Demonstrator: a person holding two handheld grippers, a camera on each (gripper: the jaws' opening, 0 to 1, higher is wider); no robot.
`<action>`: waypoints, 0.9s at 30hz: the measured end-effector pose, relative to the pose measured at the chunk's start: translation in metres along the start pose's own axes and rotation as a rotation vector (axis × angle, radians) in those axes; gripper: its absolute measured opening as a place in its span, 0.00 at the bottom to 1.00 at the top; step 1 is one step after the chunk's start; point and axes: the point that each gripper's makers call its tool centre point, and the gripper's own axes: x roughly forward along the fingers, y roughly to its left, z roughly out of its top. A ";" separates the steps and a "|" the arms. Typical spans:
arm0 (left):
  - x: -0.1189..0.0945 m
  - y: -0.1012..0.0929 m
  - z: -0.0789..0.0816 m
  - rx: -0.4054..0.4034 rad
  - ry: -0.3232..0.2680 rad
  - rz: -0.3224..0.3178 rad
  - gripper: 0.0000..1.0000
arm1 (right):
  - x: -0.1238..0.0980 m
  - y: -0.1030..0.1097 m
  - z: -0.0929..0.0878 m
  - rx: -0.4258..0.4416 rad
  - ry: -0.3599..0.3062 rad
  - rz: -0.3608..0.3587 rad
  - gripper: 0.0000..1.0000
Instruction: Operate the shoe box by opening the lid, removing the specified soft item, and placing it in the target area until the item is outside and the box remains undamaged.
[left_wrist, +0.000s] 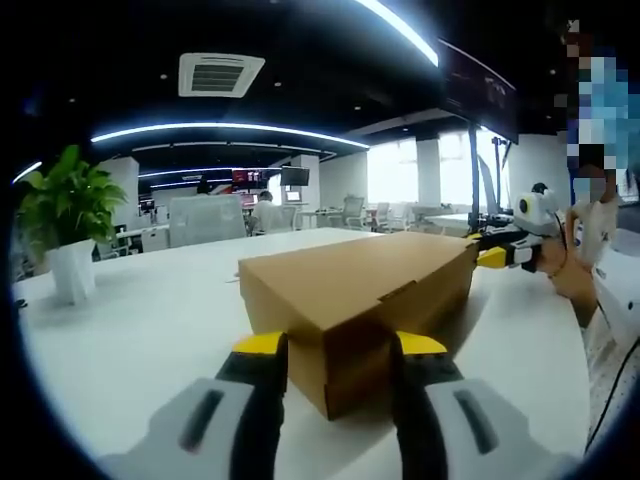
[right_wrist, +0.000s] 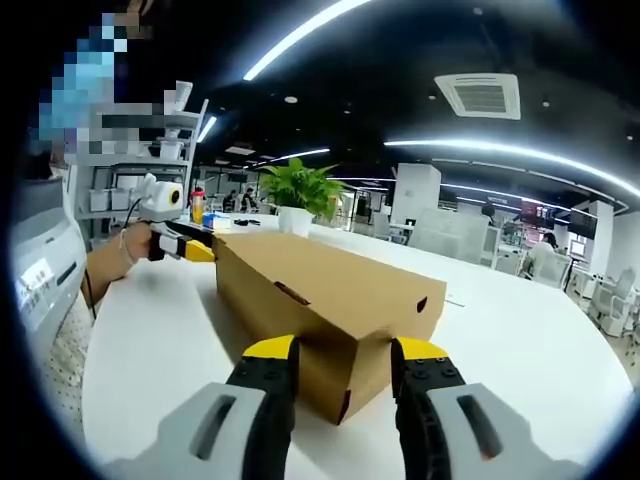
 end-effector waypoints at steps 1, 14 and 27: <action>0.000 0.000 0.000 0.000 0.000 0.000 0.42 | 0.000 0.000 0.000 0.000 0.000 0.000 0.37; 0.000 -0.001 0.000 -0.001 -0.005 0.000 0.41 | 0.000 0.000 0.000 0.000 -0.001 -0.001 0.37; 0.000 0.000 0.000 0.001 -0.007 0.002 0.41 | 0.000 0.001 0.000 0.006 -0.006 -0.001 0.37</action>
